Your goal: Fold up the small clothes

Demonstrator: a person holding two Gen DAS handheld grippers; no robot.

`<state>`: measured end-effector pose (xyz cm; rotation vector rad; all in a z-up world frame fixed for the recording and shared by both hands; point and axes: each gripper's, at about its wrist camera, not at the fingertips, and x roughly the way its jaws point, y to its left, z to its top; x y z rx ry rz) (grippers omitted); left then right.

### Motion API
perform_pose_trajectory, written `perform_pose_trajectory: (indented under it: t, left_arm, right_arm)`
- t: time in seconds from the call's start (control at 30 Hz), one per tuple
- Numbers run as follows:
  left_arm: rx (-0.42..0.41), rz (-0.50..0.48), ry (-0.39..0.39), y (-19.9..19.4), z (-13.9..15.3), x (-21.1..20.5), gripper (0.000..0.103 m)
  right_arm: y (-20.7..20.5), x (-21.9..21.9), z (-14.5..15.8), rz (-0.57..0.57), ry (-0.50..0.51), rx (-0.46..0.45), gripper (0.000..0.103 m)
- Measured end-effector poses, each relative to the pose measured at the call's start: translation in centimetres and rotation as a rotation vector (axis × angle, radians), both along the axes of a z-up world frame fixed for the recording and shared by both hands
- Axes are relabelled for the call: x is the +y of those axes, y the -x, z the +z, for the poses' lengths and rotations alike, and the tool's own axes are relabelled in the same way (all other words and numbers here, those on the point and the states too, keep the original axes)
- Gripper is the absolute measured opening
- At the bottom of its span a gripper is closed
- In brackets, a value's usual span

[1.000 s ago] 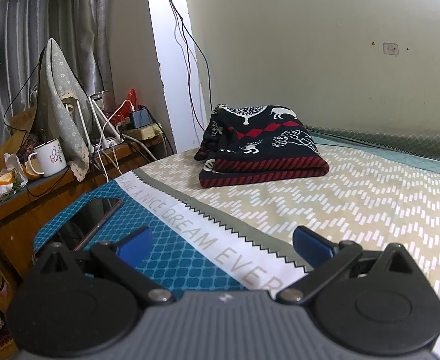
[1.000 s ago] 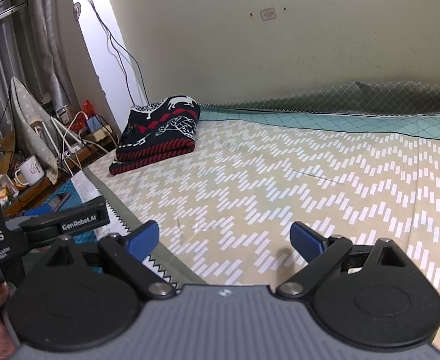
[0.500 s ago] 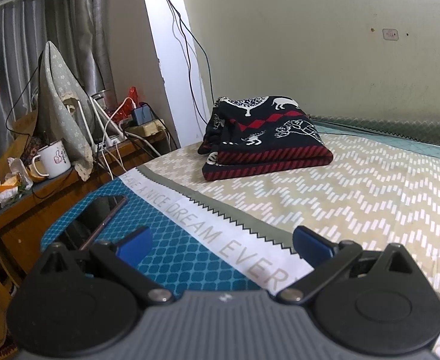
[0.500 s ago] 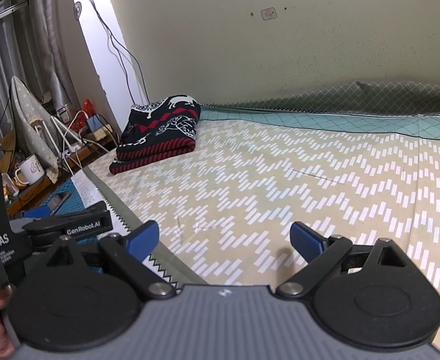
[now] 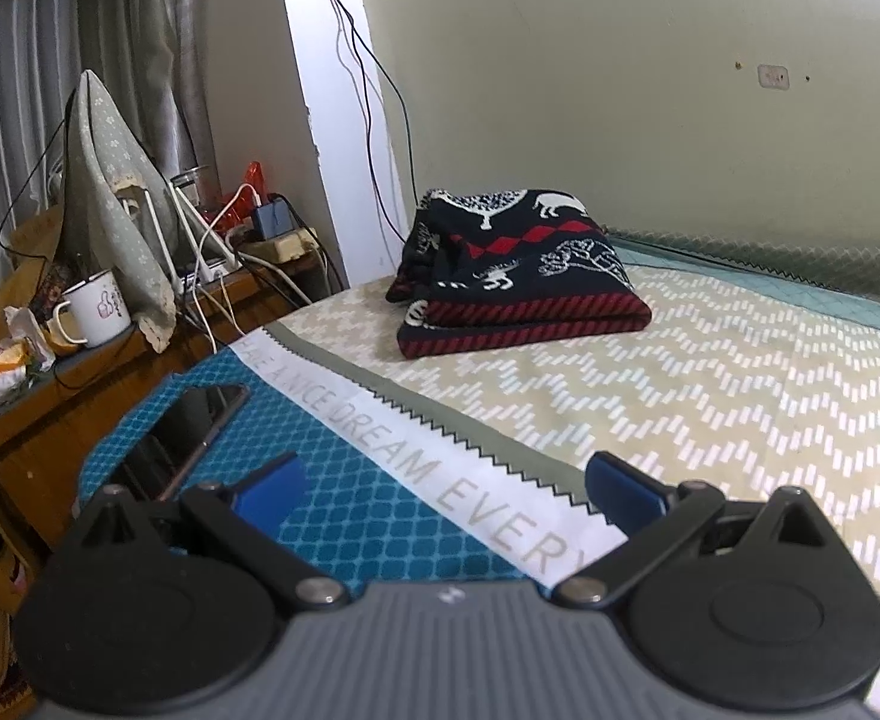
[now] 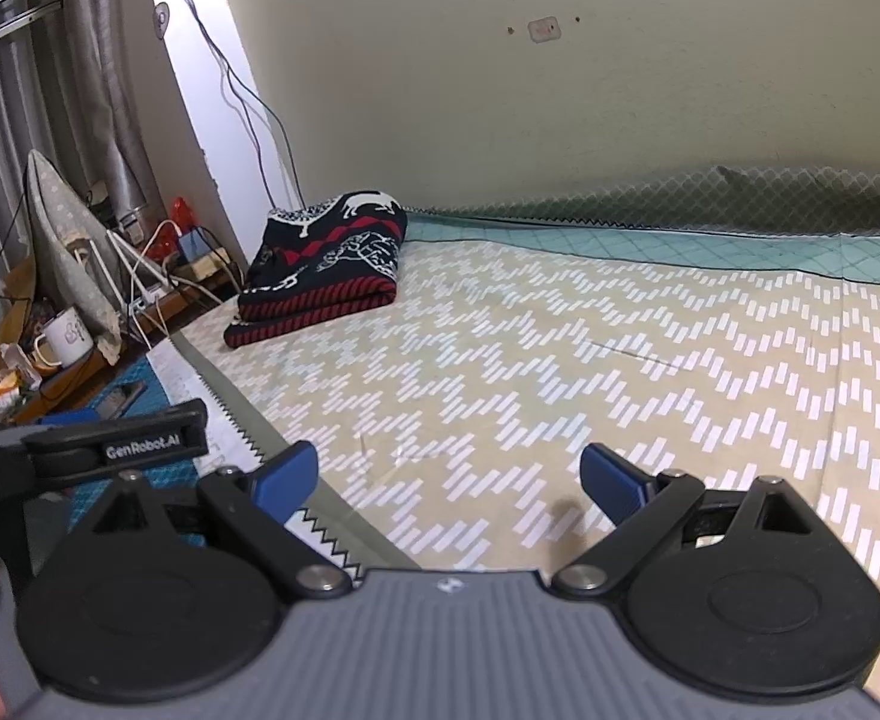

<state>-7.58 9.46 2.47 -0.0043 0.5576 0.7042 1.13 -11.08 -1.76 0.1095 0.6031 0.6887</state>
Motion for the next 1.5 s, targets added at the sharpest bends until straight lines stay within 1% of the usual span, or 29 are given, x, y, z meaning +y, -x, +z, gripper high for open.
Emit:
perform_pose_trajectory:
  t: [0.13,0.33,0.57,0.7,0.97,1.5]
  left_arm:
    - [-0.018,0.000,0.015,0.3,0.8,0.1,0.103]
    - [-0.017,0.018,-0.002,0.5,1.7,-0.2,0.103]
    - [-0.004,0.012,-0.024,0.7,2.2,-0.9,0.103]
    - [0.006,0.006,-0.037,0.6,2.3,-1.2,0.103]
    - [0.015,-0.002,-0.024,0.7,2.1,-1.1,0.103]
    - [0.029,0.001,-0.030,0.5,1.8,-1.0,0.103]
  right_arm:
    - [0.1,-0.1,0.2,0.002,-0.004,-0.005,0.089]
    - [0.3,-0.4,0.4,0.000,-0.012,-0.007,0.089]
    - [0.6,-0.4,0.6,-0.004,-0.015,-0.011,0.089]
    - [0.7,-0.4,0.7,-0.006,-0.015,-0.014,0.089]
    - [0.7,-0.5,0.7,-0.005,-0.016,-0.014,0.089]
    - [0.8,-0.5,0.8,-0.007,-0.017,-0.016,0.089]
